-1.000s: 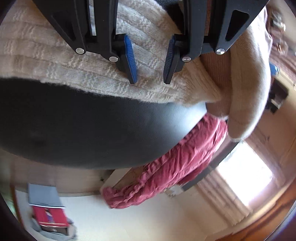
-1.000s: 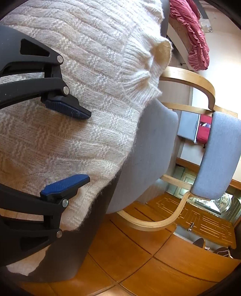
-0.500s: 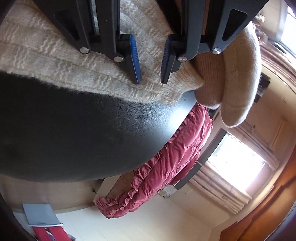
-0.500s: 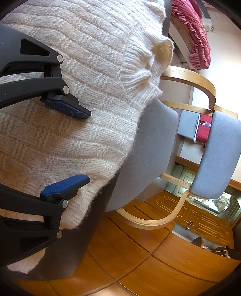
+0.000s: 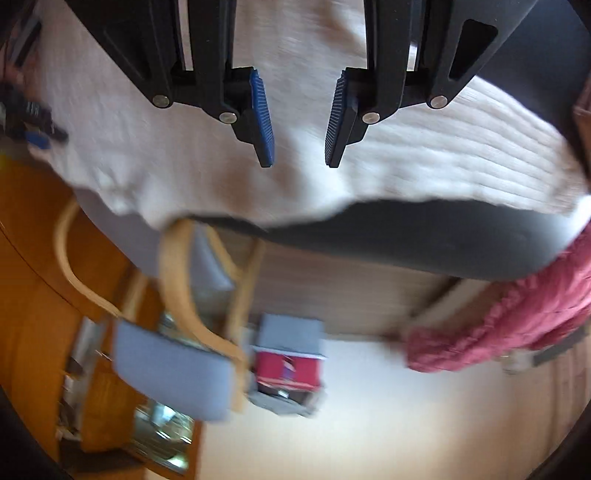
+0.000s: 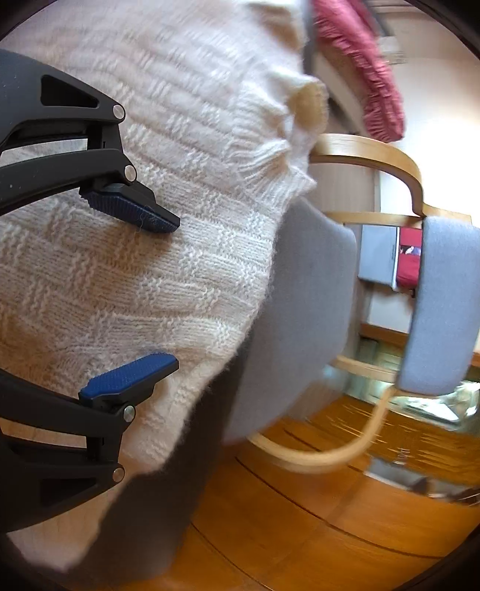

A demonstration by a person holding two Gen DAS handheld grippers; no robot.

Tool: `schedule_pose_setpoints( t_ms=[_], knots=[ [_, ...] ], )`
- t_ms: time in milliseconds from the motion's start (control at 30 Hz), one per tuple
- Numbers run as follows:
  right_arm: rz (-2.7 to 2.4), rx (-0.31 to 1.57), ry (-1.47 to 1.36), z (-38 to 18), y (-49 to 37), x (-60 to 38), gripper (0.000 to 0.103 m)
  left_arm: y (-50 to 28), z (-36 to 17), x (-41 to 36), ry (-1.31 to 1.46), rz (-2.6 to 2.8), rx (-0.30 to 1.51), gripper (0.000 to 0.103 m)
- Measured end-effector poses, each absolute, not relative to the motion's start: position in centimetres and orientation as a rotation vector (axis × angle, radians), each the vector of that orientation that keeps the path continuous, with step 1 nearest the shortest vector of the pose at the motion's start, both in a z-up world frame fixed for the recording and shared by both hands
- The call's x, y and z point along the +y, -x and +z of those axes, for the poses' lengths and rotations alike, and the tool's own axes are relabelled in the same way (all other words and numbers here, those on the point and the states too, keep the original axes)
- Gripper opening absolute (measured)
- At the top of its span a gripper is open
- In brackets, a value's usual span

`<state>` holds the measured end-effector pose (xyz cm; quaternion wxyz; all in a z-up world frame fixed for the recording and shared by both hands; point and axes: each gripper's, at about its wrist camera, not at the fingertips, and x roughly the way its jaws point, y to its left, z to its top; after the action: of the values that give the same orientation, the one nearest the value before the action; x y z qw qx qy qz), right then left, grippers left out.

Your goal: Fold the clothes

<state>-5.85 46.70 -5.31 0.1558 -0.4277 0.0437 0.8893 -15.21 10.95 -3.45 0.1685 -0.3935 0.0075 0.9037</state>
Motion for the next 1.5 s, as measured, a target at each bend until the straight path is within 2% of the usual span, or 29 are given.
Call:
schedule_pose_setpoints(
  t_ms=[67,133,267,400,533,800,833,967,1033,1167,1233,1300,1333,1433,1500],
  knots=[
    [2.556,0.263,1.191,-4.5,4.7,48.1,0.064,14.5,-5.1,12.9,1.152,2.525,0.080,0.028],
    [2.561,0.292,1.174,-4.1,3.8,48.8,0.052,14.2,-6.8,13.9,1.179,2.514,0.140,0.028],
    [2.532,0.193,1.185,-4.5,2.8,49.6,0.050,14.1,-7.2,13.8,1.160,2.520,0.137,0.030],
    [2.522,0.290,1.179,-5.5,2.3,51.8,0.044,13.2,-7.3,13.6,1.142,2.516,0.105,0.030],
    [2.498,0.321,1.151,-5.8,2.1,52.8,0.044,13.1,-7.4,14.2,1.139,2.519,0.109,0.030],
    [2.680,0.201,1.117,-2.2,4.0,48.0,0.043,13.7,-7.1,13.8,1.132,2.519,0.118,0.031],
    [2.734,0.199,1.138,-1.9,4.9,46.9,0.038,13.7,-7.1,13.8,1.132,2.517,0.112,0.031],
    [2.833,0.083,1.235,-2.0,9.7,42.9,0.030,13.8,-7.1,13.5,1.134,2.509,0.085,0.031],
    [2.819,0.064,1.278,-3.1,12.4,42.0,0.021,13.8,-7.0,13.6,1.134,2.507,0.080,0.031],
    [2.753,0.226,1.325,-5.4,16.1,43.5,0.021,13.6,-7.0,13.9,1.136,2.511,0.091,0.031],
    [2.746,0.343,1.281,-5.7,16.5,45.0,0.021,13.7,-6.8,14.5,1.161,2.519,0.153,0.031],
    [2.760,0.395,1.232,-6.1,16.1,45.4,0.021,13.9,-5.8,16.4,1.241,2.531,0.306,0.030],
    [2.762,0.410,1.215,-6.2,15.9,45.5,0.021,14.2,-4.8,17.3,1.246,2.522,0.310,0.030],
    [2.748,0.405,1.188,-6.3,15.7,45.5,0.021,15.6,-1.9,20.2,1.167,2.491,0.141,0.031],
    [2.753,0.397,1.165,-6.1,15.8,45.4,0.023,17.7,-2.5,23.2,1.190,2.447,0.133,0.032]
  ],
)
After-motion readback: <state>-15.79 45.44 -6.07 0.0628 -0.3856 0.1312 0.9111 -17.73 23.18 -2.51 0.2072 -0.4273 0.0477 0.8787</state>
